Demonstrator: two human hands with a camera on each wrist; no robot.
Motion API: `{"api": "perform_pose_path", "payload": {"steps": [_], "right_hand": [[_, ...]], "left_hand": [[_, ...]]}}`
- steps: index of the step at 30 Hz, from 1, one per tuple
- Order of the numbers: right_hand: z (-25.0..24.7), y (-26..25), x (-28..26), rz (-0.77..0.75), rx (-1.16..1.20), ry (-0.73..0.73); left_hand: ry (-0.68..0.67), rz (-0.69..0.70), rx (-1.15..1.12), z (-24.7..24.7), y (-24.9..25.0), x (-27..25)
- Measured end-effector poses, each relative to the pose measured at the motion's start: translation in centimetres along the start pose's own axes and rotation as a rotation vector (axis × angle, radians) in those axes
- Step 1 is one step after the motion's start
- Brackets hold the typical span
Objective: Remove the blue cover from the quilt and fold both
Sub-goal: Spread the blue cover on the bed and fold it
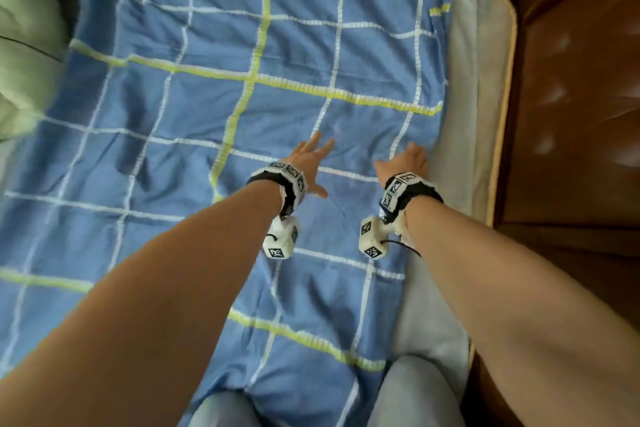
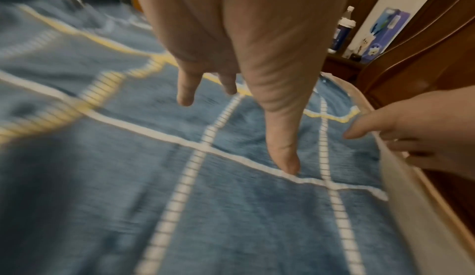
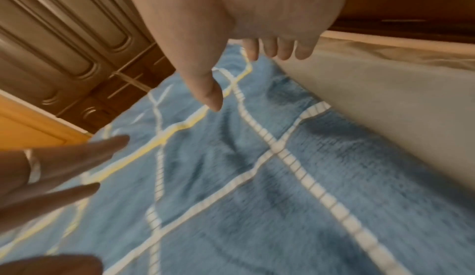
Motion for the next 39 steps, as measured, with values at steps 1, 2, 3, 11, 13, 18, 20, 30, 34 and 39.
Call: {"api": "perform_pose_path", "payload": {"steps": [1,2,3,11,13,18,20,30,34,39], "right_hand": [[1.2,-1.5,-2.0,-0.037,-0.010,-0.067],[2.1,-2.8,-4.0,-0.068,-0.023,-0.130],[2.9,-4.0,-6.1,-0.102,-0.035,-0.178],[7.6,-11.4,-23.1,-0.198,-0.226,-0.359],[8.7,-12.9,-26.7,-0.211,-0.274,-0.346],[12.0,-14.9,-32.8,-0.203,-0.275,-0.306],[12.9,-14.4,-33.6,-0.175,-0.228,-0.282],[6.2,-5.2,-37.6,0.049,0.025,-0.196],[-0.5,-1.1,-39.9,0.077,0.064,-0.114],[-6.3,7.2,-45.0,0.138,0.141,-0.048]], "left_hand": [[-0.004,-0.027,0.003,-0.6,-2.0,-2.2],[-0.008,-0.053,0.001,-1.2,-3.8,-4.5],[-0.012,-0.072,-0.011,-1.8,-5.3,-6.7],[0.191,-0.139,-0.265,-5.2,-16.7,-23.9],[0.253,-0.135,-0.308,-5.2,-20.1,-27.0],[0.223,-0.102,-0.285,-2.9,-25.6,-30.3],[0.184,-0.076,-0.244,-2.0,-25.8,-29.8],[-0.014,0.212,0.021,-0.5,-10.9,-26.4],[-0.013,0.370,0.098,-0.2,-1.8,-28.2],[-0.011,0.446,0.250,3.2,7.6,-31.8]]}}
Point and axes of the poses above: each hand's wrist, its own x-axis towards the middle knuckle, its own z-axis out of the palm, y = z × x, the point moved 10 cm from there along x, towards the middle knuckle, and after that the axes turned 7 degrees about x, right-handed, at the moved point
